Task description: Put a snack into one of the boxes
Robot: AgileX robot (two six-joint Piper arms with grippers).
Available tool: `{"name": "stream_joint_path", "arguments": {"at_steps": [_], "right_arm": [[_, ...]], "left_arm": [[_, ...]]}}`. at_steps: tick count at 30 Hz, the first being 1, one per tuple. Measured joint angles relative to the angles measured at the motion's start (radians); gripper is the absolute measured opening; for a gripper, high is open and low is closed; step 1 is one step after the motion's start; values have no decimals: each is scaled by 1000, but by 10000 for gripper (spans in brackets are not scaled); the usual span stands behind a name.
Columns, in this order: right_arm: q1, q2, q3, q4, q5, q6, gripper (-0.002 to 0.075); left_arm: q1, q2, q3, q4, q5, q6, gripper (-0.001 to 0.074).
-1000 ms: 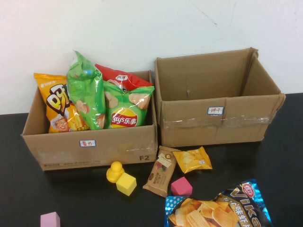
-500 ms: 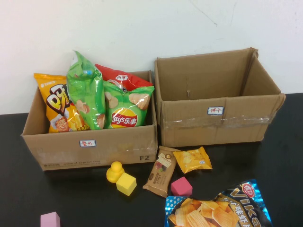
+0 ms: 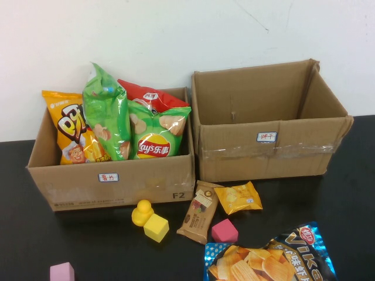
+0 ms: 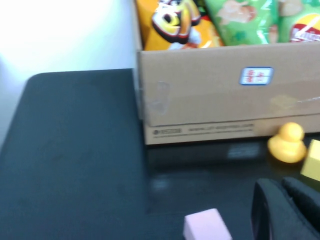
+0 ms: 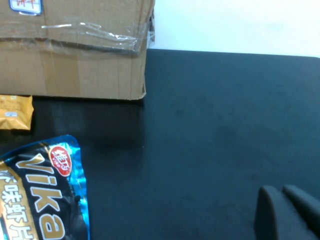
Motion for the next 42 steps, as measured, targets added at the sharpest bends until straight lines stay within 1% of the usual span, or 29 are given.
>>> {"name": "stream_joint_path", "arguments": {"at_steps": [4, 7, 42], "right_arm": [[0, 0, 0, 0, 0, 0, -1], [0, 0, 0, 0, 0, 0, -1], [0, 0, 0, 0, 0, 0, -1]], "left_arm": [[56, 0, 0, 0, 0, 0, -3], [76, 0, 0, 0, 0, 0, -3], [81, 0, 0, 0, 0, 0, -3]]}}
